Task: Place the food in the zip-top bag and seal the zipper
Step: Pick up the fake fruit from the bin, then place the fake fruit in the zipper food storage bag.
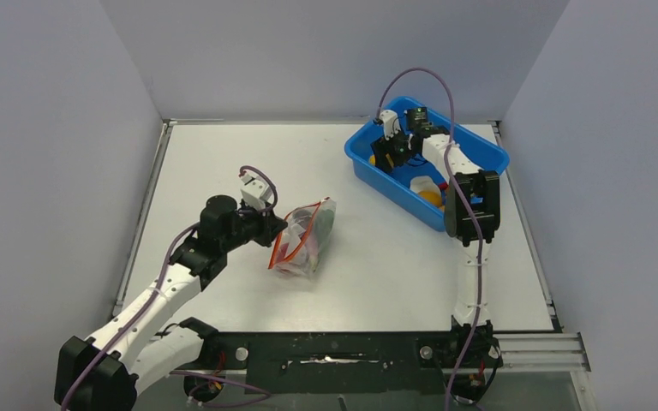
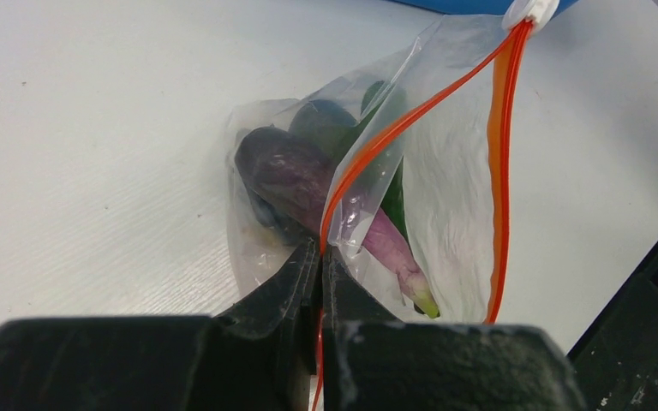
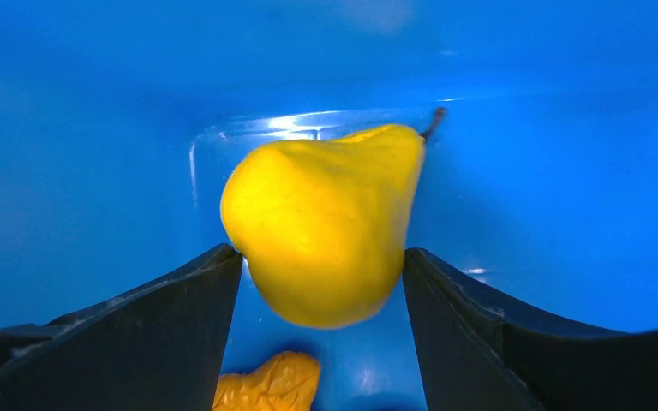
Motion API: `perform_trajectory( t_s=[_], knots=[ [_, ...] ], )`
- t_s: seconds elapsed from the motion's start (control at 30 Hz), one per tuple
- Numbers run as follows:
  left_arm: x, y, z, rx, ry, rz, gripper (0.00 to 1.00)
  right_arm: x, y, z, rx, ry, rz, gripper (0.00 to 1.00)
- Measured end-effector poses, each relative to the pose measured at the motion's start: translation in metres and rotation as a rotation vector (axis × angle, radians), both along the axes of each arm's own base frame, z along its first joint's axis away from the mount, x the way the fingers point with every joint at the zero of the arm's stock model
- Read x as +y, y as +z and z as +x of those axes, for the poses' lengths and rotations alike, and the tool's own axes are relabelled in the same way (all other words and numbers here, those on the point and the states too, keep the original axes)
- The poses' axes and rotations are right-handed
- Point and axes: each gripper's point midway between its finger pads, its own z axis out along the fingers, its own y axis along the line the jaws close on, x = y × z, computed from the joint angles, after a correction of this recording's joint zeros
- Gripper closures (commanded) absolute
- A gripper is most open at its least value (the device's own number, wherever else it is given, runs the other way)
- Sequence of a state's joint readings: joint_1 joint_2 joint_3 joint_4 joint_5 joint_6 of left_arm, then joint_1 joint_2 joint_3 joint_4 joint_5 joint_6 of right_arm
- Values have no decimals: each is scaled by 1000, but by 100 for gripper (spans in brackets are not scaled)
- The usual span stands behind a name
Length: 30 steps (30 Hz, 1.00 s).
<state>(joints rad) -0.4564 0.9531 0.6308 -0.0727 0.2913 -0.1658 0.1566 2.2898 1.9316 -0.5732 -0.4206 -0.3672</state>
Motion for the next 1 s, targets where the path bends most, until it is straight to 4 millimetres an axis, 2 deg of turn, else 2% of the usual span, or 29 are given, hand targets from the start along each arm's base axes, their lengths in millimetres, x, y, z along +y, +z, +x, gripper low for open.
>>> perform_trajectory(
  t_s=[0.1, 0.17, 0.23, 0.33, 0.4, 0.5, 0.57, 0.63, 0.7, 0.8, 1.0],
  knots=[
    [1, -5, 2, 8, 4, 14, 100, -2, -19, 1, 35, 1, -17, 38],
    [1, -9, 3, 14, 5, 25, 100, -6, -28, 1, 48, -14, -38, 48],
    [2, -13, 4, 23, 8, 35, 100, -12, -31, 3, 50, -45, -55, 60],
    [2, -19, 5, 39, 10, 50, 100, -27, -29, 13, 32, -123, -71, 63],
    [3, -21, 6, 44, 12, 53, 100, -48, -28, 22, 12, -213, -82, 63],
    [2, -21, 6, 42, 12, 53, 100, -89, -20, 22, -7, -353, -87, 63],
    [2, -20, 6, 41, 12, 52, 100, -110, -7, 20, -29, -422, -77, 64],
    [2, -19, 6, 40, 12, 52, 100, -129, 12, 20, -62, -475, -63, 70],
    [2, -19, 6, 40, 12, 51, 100, -133, 29, 23, -96, -493, -47, 75],
    [2, -19, 6, 39, 12, 50, 100, -125, 49, 27, -146, -484, -26, 75],
    [2, -16, 6, 41, 16, 39, 100, -110, 56, 22, -150, -459, -11, 75]
  ],
)
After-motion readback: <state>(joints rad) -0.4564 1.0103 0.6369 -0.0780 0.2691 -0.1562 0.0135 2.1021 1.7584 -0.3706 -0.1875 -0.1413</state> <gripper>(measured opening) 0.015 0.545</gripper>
